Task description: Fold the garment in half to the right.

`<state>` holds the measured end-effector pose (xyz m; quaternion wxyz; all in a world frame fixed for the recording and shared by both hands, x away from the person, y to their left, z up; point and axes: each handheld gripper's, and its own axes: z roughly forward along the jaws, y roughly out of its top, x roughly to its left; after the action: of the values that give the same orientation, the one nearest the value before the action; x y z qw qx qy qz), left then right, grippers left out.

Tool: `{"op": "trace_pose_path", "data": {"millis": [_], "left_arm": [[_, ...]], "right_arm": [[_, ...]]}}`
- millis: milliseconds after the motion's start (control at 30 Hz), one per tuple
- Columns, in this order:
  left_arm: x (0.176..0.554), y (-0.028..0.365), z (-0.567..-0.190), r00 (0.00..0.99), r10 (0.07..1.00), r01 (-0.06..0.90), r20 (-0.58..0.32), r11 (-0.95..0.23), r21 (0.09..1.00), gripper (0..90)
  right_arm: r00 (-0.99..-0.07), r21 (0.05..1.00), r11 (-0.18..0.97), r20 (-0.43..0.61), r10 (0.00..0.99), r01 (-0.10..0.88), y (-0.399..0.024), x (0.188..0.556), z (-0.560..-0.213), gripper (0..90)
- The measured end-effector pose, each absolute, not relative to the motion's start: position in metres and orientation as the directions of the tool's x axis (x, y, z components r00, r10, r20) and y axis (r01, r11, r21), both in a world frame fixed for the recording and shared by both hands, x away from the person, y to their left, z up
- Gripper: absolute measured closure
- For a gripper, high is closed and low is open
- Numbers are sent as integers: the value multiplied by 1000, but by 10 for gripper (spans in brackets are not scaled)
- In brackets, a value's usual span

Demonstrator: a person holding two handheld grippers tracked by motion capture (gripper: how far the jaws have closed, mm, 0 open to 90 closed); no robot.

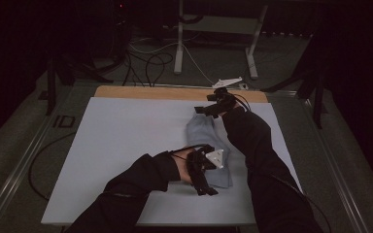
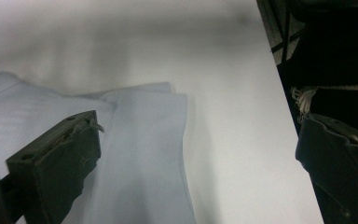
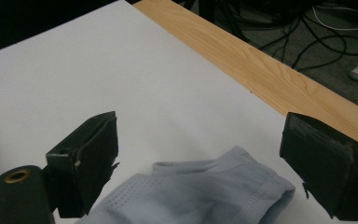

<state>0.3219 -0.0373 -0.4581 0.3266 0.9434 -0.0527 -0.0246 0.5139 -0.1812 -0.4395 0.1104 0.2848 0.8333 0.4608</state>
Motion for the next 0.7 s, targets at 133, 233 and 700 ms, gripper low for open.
{"op": "trace_pose_path", "data": {"millis": [133,233,700], "left_arm": [[320,-24,-455,996,-89,-67,-3,-779,624,3],[319,-12,-454,998,-65,-42,-13,-773,633,3],[311,42,-456,995,96,62,13,-733,677,3]], "right_arm": [[-825,832,426,65,561,355,-183,509,-439,114],[-829,830,437,52,557,346,-185,507,-440,113],[-772,779,429,109,627,458,-200,498,-475,136]]}}
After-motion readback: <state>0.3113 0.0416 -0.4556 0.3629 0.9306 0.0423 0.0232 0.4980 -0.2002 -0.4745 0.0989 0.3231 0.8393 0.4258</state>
